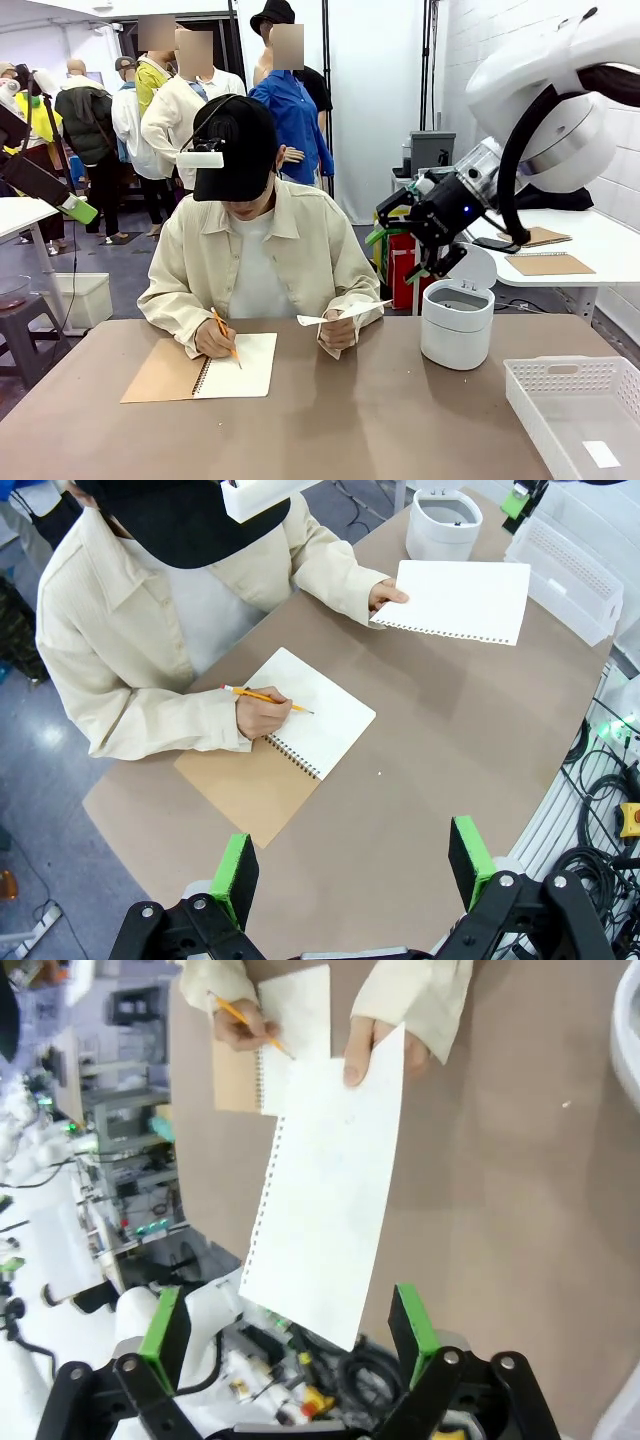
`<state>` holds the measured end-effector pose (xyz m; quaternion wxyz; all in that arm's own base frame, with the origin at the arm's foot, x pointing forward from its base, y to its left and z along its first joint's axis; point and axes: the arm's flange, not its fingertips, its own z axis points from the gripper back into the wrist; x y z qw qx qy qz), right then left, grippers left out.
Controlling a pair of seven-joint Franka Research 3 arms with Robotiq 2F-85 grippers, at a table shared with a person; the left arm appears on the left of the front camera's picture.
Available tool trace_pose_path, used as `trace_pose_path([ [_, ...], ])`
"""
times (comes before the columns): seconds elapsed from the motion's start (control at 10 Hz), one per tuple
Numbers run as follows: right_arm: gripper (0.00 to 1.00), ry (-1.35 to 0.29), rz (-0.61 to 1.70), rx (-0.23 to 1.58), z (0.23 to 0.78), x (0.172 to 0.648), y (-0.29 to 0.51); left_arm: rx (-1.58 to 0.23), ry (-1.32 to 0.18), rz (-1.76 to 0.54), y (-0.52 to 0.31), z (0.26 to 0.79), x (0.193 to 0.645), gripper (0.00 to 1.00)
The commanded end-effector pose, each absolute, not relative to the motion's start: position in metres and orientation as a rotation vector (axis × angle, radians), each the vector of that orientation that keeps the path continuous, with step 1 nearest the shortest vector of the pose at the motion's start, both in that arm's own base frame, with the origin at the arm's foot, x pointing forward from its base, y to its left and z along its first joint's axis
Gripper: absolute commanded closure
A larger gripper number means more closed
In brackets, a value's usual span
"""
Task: Sort the paper based on its condition.
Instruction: If a person hands you a paper, place it in the Organizing basket , and if it's crumpled, put it in the Trash can.
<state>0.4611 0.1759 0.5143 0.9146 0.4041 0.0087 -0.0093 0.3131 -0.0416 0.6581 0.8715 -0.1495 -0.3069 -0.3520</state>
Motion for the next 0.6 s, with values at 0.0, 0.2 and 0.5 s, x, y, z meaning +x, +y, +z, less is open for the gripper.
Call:
trace_pose_path([
  [0.0, 0.0, 0.143, -0.156, 0.929, 0.484, 0.489, 0.184, -0.313, -0.646, -0.734, -0.041, 0.659, 0.313, 0.0],
  [0.2, 0.0, 0.225, -0.201, 0.916, 0.463, 0.496, 0.185, -0.313, -0.646, -0.734, -0.041, 0.659, 0.313, 0.0],
  [0.5, 0.0, 0.315, -0.251, 0.976, 0.432, 0.504, 0.185, -0.313, -0.646, -0.734, -0.041, 0.659, 0.313, 0.0],
])
